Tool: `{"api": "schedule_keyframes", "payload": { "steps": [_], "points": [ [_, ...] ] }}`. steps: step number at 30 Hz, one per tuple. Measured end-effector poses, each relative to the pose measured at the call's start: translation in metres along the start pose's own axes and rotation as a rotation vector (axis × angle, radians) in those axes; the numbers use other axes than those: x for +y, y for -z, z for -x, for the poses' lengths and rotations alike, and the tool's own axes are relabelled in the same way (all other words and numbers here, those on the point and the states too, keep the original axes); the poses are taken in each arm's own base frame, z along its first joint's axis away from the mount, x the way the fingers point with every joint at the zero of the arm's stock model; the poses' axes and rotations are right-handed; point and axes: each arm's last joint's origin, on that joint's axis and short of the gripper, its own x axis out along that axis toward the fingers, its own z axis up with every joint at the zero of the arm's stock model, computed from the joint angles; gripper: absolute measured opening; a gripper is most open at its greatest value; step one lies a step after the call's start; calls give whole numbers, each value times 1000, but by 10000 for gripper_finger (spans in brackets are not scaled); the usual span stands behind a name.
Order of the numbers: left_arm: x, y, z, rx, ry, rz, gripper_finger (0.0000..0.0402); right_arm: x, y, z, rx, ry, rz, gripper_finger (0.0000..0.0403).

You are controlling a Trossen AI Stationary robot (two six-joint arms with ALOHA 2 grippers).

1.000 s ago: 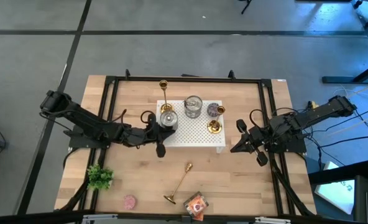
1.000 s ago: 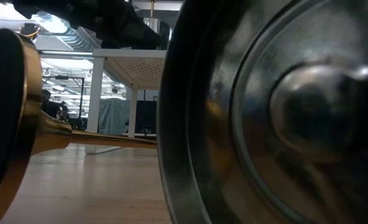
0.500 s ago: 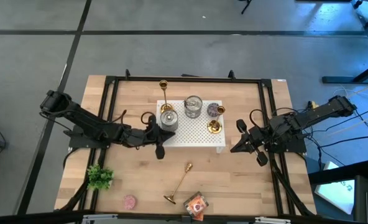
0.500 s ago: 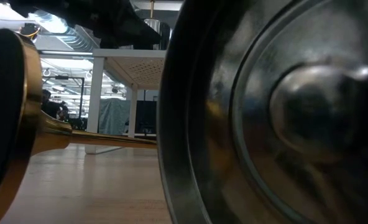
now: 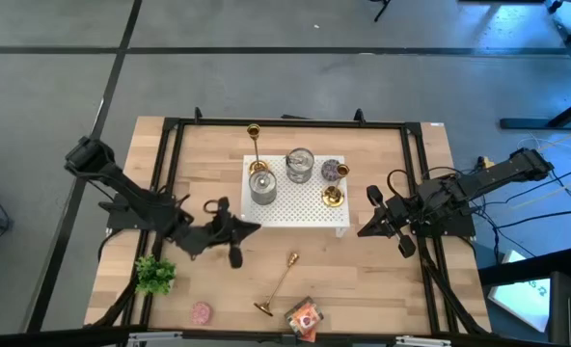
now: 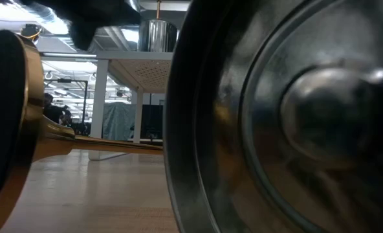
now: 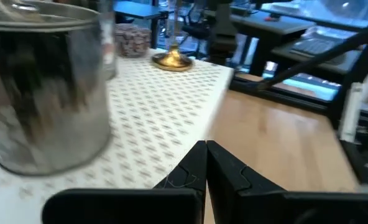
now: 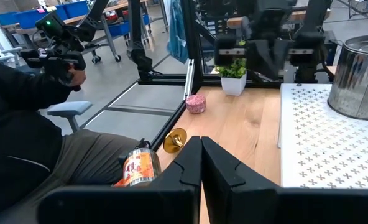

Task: Pick & Place candle stick holders
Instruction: Put the left big silver scented candle on the shelf

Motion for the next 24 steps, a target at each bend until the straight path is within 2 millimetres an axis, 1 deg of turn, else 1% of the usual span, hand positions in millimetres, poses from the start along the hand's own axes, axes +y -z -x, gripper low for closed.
{"api": "schedule_keyframes", "payload": {
  "steps": [6, 11, 15, 19, 21, 24],
  "points": [
    [-17, 8, 23, 4, 70, 61, 1, 0, 0, 0, 0, 0, 0, 5],
    [-26, 12, 36, 30, 142, 115, 1, 0, 0, 0, -1, 1, 0, 5],
    [-31, 17, 41, 50, 177, 157, 1, 0, 0, 0, 0, 0, 0, 5],
    [-37, 21, 41, 98, 267, 192, 1, 0, 0, 0, -1, 1, -1, 5],
    [-40, 19, 41, 126, 307, 205, 1, 0, 0, 0, -1, 1, -1, 5],
    [-47, 11, 43, 134, 321, 202, 1, 0, 0, 0, -1, 3, -2, 5]
  ]
}}
